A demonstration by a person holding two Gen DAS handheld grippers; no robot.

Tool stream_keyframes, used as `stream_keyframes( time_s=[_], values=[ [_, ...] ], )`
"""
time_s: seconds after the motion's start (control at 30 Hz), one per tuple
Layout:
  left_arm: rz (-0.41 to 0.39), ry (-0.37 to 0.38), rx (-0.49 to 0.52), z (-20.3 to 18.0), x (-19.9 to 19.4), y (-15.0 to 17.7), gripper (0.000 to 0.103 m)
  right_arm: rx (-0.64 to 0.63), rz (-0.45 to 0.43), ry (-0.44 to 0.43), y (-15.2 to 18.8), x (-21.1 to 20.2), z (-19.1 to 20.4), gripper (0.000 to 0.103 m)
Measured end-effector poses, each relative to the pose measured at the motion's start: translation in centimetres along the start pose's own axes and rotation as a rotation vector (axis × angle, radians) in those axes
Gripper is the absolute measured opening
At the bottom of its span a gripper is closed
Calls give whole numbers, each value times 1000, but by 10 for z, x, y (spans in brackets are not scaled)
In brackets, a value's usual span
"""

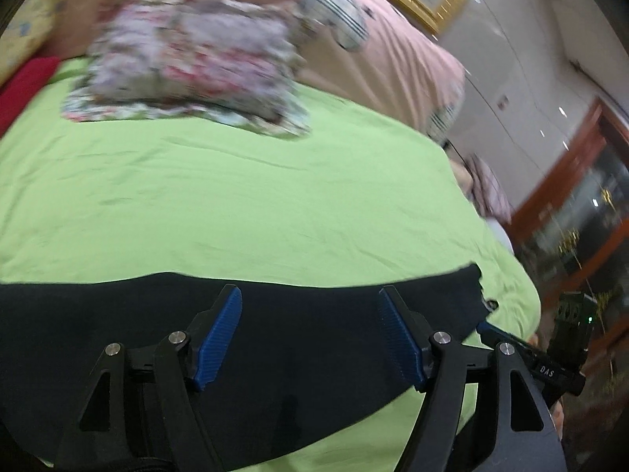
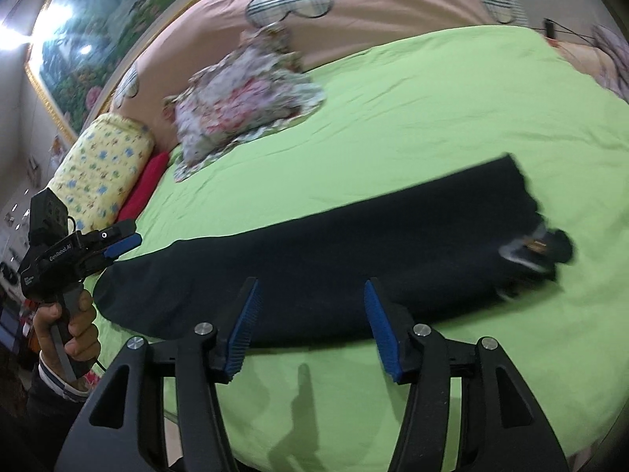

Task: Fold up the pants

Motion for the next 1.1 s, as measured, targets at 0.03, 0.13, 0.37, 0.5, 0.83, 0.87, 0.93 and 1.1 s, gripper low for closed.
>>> stream_keyframes(
  time_s=[0.03, 0.13, 0.37, 0.5, 0.83, 0.87, 0.93, 1.1],
  values=[
    [19, 21, 18, -10, 10, -2, 73, 11, -5, 8, 1, -3, -5, 57],
    [67, 74, 54, -31, 31, -5, 75, 55, -15, 25, 3, -11, -22, 57],
    [143, 147, 136, -73, 69, -18, 76, 117, -59, 58, 3, -26, -48, 57],
    [184, 180, 173, -91, 86, -24, 77, 155, -64, 65, 4, -29, -60, 57],
    [317, 235, 250, -128, 138, -36, 77, 329, -76, -13, 2, -28, -98, 67],
    [329, 242, 257, -131, 142, -37, 77, 339, -76, -16, 2, -27, -101, 68],
    [357, 258, 279, -139, 154, -39, 77, 362, -79, -19, 1, -25, -107, 68],
    [426, 301, 329, -163, 181, -42, 77, 422, -107, -76, -3, -23, -121, 67]
  ],
)
Point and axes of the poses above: each gripper's, at about its wrist camera, not at the fingertips, and x roughly the way its jaws point, z to its left, y to its underside, the point moved 2 cm from there along x, roughly the way its jaws point, and after that the axes turned 7 degrees about x, right-handed, at the moved point
